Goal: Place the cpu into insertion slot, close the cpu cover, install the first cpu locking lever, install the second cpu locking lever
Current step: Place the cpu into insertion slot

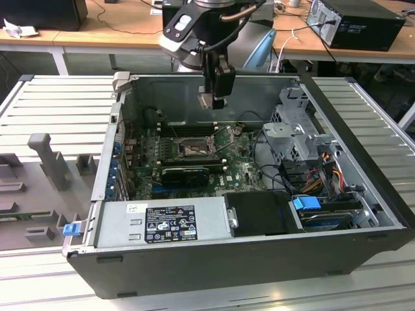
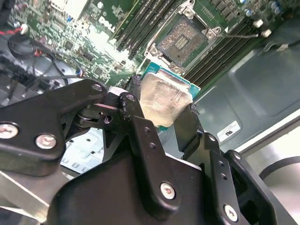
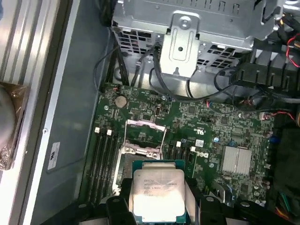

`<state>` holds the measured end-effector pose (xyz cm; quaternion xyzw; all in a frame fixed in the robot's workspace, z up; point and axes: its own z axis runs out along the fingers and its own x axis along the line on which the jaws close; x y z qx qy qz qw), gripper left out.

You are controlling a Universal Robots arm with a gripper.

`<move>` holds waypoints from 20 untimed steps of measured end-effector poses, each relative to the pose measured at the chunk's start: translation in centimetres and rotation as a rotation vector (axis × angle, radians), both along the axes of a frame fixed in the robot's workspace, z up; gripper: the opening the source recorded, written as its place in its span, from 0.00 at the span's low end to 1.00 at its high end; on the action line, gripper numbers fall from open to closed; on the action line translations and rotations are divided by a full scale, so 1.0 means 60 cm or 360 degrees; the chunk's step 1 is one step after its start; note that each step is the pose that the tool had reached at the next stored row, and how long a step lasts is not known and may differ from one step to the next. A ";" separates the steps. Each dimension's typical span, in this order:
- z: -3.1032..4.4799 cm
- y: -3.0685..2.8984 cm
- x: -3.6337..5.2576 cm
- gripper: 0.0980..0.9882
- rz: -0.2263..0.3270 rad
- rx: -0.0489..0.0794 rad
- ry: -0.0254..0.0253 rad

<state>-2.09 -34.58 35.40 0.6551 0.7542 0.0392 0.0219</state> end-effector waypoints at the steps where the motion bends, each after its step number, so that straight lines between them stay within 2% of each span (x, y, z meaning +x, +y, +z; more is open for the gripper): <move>1: -0.001 0.0000 0.000 0.48 -0.0052 0.0000 -0.00001; 4: -0.003 0.0000 0.000 0.48 -0.0167 0.0000 0.00000; 14: -0.007 0.0000 0.000 0.48 -0.0466 0.0000 0.00000; 16: -0.009 0.0001 0.000 0.48 -0.0511 0.0000 0.00001; 20: -0.016 0.0000 0.000 0.48 -0.0514 0.0000 0.00000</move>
